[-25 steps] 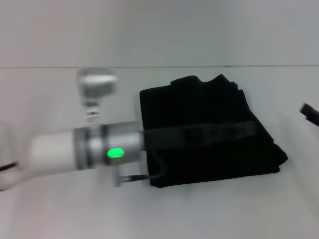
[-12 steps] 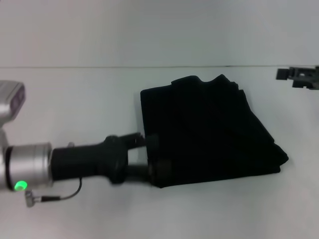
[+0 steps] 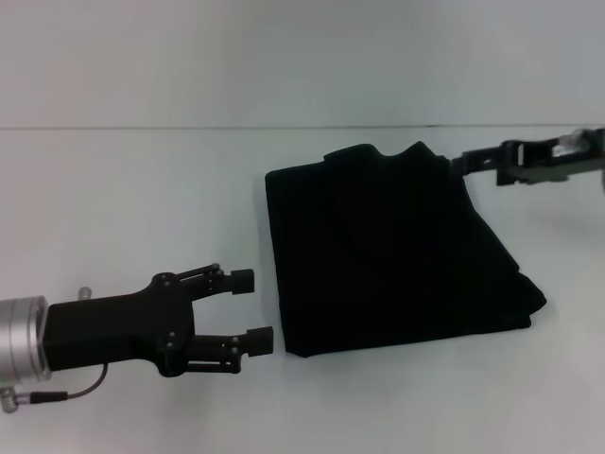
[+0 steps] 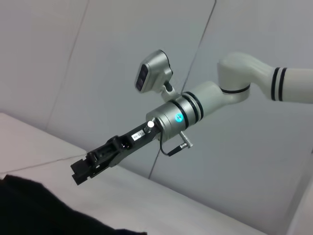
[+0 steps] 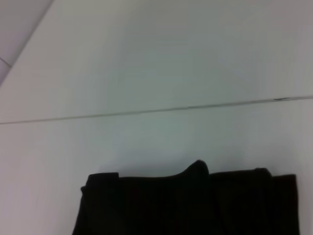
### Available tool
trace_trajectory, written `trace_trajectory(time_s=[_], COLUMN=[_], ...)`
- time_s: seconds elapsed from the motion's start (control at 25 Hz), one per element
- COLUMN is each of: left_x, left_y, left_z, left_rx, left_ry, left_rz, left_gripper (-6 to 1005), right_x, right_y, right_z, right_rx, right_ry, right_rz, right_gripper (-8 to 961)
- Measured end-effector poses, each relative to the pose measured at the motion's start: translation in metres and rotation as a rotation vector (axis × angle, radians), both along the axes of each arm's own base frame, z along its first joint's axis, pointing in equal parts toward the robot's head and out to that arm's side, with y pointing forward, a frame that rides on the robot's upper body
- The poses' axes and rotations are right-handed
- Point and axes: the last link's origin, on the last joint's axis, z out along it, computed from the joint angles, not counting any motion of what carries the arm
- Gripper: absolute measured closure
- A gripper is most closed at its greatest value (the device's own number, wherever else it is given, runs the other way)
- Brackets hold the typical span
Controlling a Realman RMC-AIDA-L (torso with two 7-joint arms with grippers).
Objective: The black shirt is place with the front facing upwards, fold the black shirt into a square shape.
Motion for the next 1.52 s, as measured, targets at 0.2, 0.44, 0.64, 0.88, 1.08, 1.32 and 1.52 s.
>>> trace_trajectory(time_s=[0.2,0.44,0.64,0.88,1.08,1.32,1.52], left_x=[-0.009,-0.014,-0.017,-0.02,-0.021,-0.022,-0.022], left_y=[-0.005,-0.006,-0.005,-0.007,-0.007,-0.008,-0.009], left_z=[0.004,0.012,0.014,0.016,0.017,0.016,0.015], left_rx=[0.018,0.045,0.061,0.072,0.078,0.08,0.079], left_ry=[-0.005,-0.02,-0.023,-0.02,-0.026,-0.026,-0.028], left_rz=[0.032,0.06,0.076,0.087,0.095,0.096,0.1], left_gripper=[52,51,51,52,52,52,52], right_x=[-0.005,-0.001,-0.005,-0.004,0.0,0.003,0.002], right_y=[0.007,0.009,0.006,0.005,0.005,0.002,0.001], right_z=[-0.013,-0.027,-0.041,-0.05,-0.049,-0.057,-0.062], right_rx=[0.02,0.057,0.049,0.064,0.079,0.082,0.082], right_ry=[-0.039,-0.054,-0.055,-0.066,-0.076,-0.086,-0.094], right_rz=[-0.002,-0.014,0.004,0.008,0.003,0.01,0.022], right_gripper=[9,8,9,11,12,35,70])
